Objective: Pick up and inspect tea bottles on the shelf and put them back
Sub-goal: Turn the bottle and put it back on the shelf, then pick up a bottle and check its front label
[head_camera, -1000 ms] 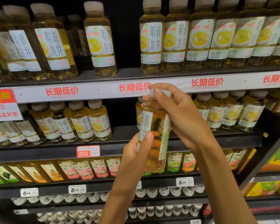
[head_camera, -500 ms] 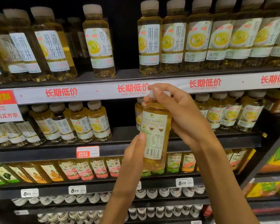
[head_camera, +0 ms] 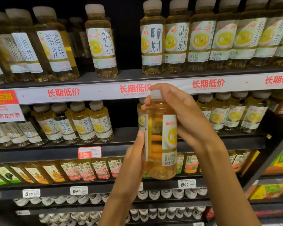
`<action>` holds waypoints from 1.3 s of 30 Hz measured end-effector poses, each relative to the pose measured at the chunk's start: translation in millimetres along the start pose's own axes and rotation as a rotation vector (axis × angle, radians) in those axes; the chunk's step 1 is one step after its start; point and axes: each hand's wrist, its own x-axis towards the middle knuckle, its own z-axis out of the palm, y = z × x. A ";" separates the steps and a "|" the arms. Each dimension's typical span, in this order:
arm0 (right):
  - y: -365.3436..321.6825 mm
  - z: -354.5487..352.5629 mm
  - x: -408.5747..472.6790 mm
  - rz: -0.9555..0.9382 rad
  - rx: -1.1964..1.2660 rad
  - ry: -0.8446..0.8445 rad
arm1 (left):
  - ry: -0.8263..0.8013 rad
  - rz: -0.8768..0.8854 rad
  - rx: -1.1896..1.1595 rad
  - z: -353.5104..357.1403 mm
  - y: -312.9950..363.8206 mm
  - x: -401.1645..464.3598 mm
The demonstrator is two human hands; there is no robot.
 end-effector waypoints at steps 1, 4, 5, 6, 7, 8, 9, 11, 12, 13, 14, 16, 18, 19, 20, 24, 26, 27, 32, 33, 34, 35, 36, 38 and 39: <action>-1.3 -0.4 -1.0 -0.017 -0.084 0.027 | 0.039 0.034 0.054 1.0 0.4 -0.5; -1.4 1.3 -2.7 -0.022 -0.198 0.077 | 0.098 0.097 0.113 9.3 0.0 -1.5; -0.7 1.6 -3.0 -0.010 -0.201 0.079 | 0.104 0.116 0.111 11.2 -1.2 -1.7; -0.3 1.2 -3.0 0.002 -0.192 0.073 | 0.111 0.126 0.095 12.4 -1.5 -1.7; -0.2 0.7 -2.6 0.012 -0.170 0.060 | 0.121 0.116 0.063 11.8 -1.5 -2.0; -0.3 -0.2 -2.1 0.019 -0.139 0.048 | 0.124 0.088 0.027 10.3 -0.1 -2.4; -0.3 -0.9 -1.4 0.023 -0.103 0.037 | 0.119 0.060 -0.011 8.2 0.5 -2.6; 0.4 -1.8 0.0 0.024 -0.025 0.007 | 0.061 0.010 -0.073 5.5 1.6 -3.8; 1.3 -1.5 0.8 0.026 0.008 -0.012 | 0.023 -0.010 -0.091 5.7 1.8 -4.5; 2.2 -0.7 1.3 0.025 0.022 -0.027 | -0.005 -0.026 -0.104 6.4 1.5 -5.1; 2.9 0.3 1.6 0.021 0.018 -0.028 | -0.023 -0.036 -0.113 7.2 1.3 -5.0; 3.9 1.9 1.3 0.002 -0.003 -0.003 | -0.028 -0.034 -0.098 7.8 0.4 -4.1; 3.5 2.9 0.4 -0.014 -0.023 0.030 | 0.040 -0.023 -0.048 8.8 0.3 -4.9; 2.7 3.5 0.1 -0.022 -0.048 0.049 | 0.083 -0.021 -0.011 8.6 1.3 -5.8; 1.6 4.1 -0.1 -0.032 -0.085 0.072 | 0.111 -0.016 0.021 7.5 1.6 -6.9; -1.4 8.5 0.3 -0.055 -0.178 0.154 | 0.073 0.121 0.210 5.0 2.7 -7.0; 0.2 11.0 1.6 -0.046 -0.196 0.175 | 0.086 0.175 0.251 5.8 3.3 -5.6; 1.3 12.0 2.3 -0.043 -0.210 0.175 | 0.099 0.197 0.242 6.1 3.3 -4.7; -1.6 12.4 10.2 -0.069 -0.255 0.092 | 0.137 0.261 0.208 3.9 13.4 2.7; -3.8 12.4 13.4 -0.080 -0.258 0.081 | 0.145 0.283 0.225 3.7 17.1 5.5; -6.2 13.1 17.4 -0.104 -0.258 0.081 | 0.156 0.305 0.242 2.9 21.2 9.2; -8.8 13.8 21.6 -0.139 -0.255 0.088 | 0.169 0.326 0.265 2.2 26.0 13.8; -11.9 15.3 26.0 -0.180 -0.252 0.095 | 0.181 0.344 0.298 1.2 31.6 18.8; -20.1 20.2 34.2 -0.268 -0.252 0.096 | 0.205 0.385 0.402 -0.5 45.0 28.4; -25.1 22.9 38.5 -0.309 -0.253 0.095 | 0.224 0.414 0.470 -1.6 52.7 32.5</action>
